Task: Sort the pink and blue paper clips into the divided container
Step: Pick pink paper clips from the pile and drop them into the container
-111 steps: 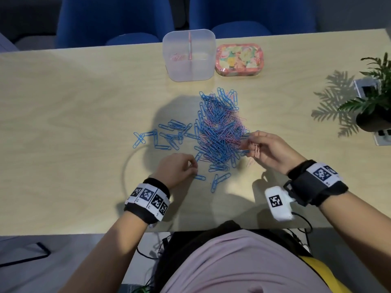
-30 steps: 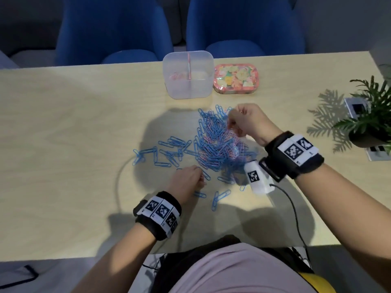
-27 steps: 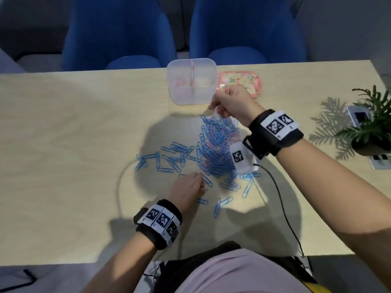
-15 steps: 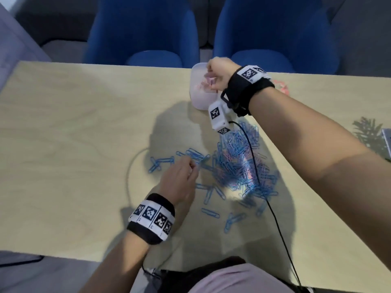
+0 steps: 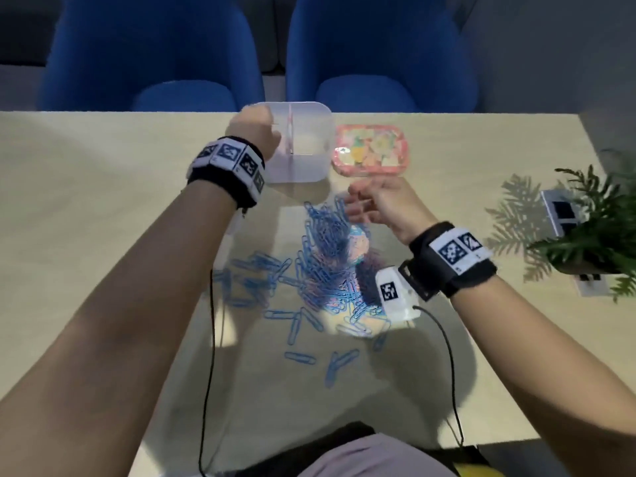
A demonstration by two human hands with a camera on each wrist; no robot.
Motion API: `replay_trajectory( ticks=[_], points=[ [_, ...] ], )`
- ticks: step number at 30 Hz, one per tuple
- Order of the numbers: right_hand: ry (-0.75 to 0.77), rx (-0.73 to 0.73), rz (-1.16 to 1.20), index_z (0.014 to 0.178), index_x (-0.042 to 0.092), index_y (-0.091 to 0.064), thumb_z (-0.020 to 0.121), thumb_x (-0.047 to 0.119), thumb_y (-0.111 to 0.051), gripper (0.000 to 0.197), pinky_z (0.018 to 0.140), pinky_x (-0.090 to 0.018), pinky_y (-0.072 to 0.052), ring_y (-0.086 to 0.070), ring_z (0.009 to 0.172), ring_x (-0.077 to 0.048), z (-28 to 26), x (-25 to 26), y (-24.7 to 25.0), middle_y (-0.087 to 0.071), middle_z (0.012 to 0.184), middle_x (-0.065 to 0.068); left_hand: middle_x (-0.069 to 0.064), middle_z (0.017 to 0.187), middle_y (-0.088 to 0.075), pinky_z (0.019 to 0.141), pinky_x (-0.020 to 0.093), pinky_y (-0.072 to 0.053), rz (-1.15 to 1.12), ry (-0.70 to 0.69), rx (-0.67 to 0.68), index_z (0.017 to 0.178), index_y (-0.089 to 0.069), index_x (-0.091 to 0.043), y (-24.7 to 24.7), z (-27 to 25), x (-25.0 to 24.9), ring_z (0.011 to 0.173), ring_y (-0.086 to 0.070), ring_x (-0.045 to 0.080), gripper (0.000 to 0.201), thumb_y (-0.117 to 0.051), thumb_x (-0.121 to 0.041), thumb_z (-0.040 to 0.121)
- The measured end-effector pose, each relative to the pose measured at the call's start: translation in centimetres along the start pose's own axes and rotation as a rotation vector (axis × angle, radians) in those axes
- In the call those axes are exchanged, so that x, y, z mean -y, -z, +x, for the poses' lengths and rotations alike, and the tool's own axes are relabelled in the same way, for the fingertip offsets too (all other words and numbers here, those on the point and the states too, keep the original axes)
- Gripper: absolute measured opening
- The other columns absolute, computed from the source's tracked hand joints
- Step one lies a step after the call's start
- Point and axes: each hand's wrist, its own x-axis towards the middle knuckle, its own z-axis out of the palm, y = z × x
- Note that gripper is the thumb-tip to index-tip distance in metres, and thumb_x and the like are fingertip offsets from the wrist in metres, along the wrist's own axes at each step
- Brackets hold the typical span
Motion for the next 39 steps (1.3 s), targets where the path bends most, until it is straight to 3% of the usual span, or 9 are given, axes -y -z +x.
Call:
replay_trajectory(
  ticks=[4,7,11,16,19,24,27,34,39],
  points=[
    [0.056,-0.065,-0.291,0.103,-0.008,-0.059,0.092,-0.007,-0.034,0.028,0.046,-0.018,-0.047,-0.054,0.042,-0.003,0.0,-5.1,2.1,-0.061,0.074,-0.007,0.023,0.126,-0.053,0.099,0.042,-0.036,-0.028,-0.022,-0.095,0.121,-0.053,0.001,0.2,-0.4,0.2,0.117,-0.048,0.039,0.031,-0.040,-0.007,0.093],
    [0.312,-0.004,-0.761,0.102,0.000,-0.067,0.081,-0.006,-0.042,0.033,0.080,-0.030,-0.049,-0.066,0.087,-0.025,0.3,-7.6,1.6,-0.069,0.100,-0.015,0.014,0.118,-0.061,0.094,0.034,-0.034,-0.191,-0.163,-0.337,0.109,-0.063,-0.007,-0.7,-4.1,-0.4,0.111,-0.049,0.034,0.031,-0.039,-0.001,0.090],
    [0.521,0.163,-1.162,0.118,0.008,-0.062,0.078,-0.001,-0.048,0.044,0.098,-0.044,-0.042,-0.051,0.114,-0.037,-0.3,-10.2,0.0,-0.057,0.129,-0.014,0.015,0.115,-0.061,0.095,0.041,-0.042,-0.217,-0.445,0.022,0.107,-0.064,-0.008,-6.3,-10.9,-1.6,0.110,-0.052,0.033,0.024,-0.052,-0.009,0.086],
    [0.706,0.208,-1.260,0.093,0.010,-0.069,0.068,0.002,-0.047,0.034,0.069,-0.044,-0.054,-0.062,0.083,-0.037,-3.2,-12.3,-0.7,-0.068,0.102,-0.013,0.011,0.126,-0.060,0.078,0.046,-0.056,0.003,-0.564,0.261,0.113,-0.057,-0.017,-10.5,-13.6,0.9,0.111,-0.059,0.033,0.043,-0.040,-0.036,0.078],
    [0.646,0.247,-1.159,0.088,0.012,-0.071,0.070,0.001,-0.043,0.036,0.076,-0.046,-0.050,-0.060,0.088,-0.037,-3.7,-11.7,0.1,-0.069,0.103,-0.008,0.008,0.122,-0.061,0.080,0.047,-0.053,0.033,-0.578,0.218,0.106,-0.063,-0.021,-10.5,-14.9,1.9,0.109,-0.058,0.033,0.042,-0.039,-0.043,0.081],
    [0.473,-0.137,-0.936,0.096,0.009,-0.070,0.084,0.000,-0.046,0.029,0.086,-0.041,-0.047,-0.058,0.096,-0.032,0.5,-7.8,1.7,-0.070,0.102,-0.011,0.005,0.118,-0.056,0.093,0.042,-0.040,-0.137,-0.359,0.133,0.102,-0.068,-0.024,-9.1,-14.4,1.8,0.110,-0.045,0.029,0.019,-0.055,-0.030,0.090],
    [0.403,-0.214,-0.939,0.098,0.007,-0.069,0.087,0.008,-0.051,0.021,0.082,-0.038,-0.052,-0.062,0.096,-0.028,3.5,-6.0,1.7,-0.070,0.102,-0.010,0.006,0.110,-0.057,0.090,0.038,-0.038,-0.194,-0.260,0.063,0.104,-0.065,-0.018,-8.9,-12.4,0.3,0.105,-0.047,0.026,0.020,-0.054,-0.028,0.091],
    [0.275,-0.109,-0.960,0.083,0.011,-0.056,0.088,0.019,-0.056,0.009,0.074,-0.037,-0.047,-0.058,0.089,-0.027,4.8,-6.7,0.8,-0.062,0.094,-0.008,0.009,0.107,-0.058,0.087,0.040,-0.046,-0.123,-0.251,0.111,0.100,-0.062,-0.014,-9.7,-9.2,-1.7,0.100,-0.052,0.027,0.018,-0.057,-0.026,0.088],
    [0.155,-0.382,-0.816,0.086,0.010,-0.063,0.085,0.014,-0.052,0.011,0.072,-0.033,-0.045,-0.062,0.089,-0.032,4.0,-6.9,4.7,-0.068,0.096,-0.013,0.014,0.097,-0.061,0.083,0.041,-0.046,-0.292,-0.125,0.140,0.087,-0.063,-0.006,-9.9,-8.6,0.2,0.094,-0.056,0.031,0.011,-0.060,-0.015,0.083]
  ],
)
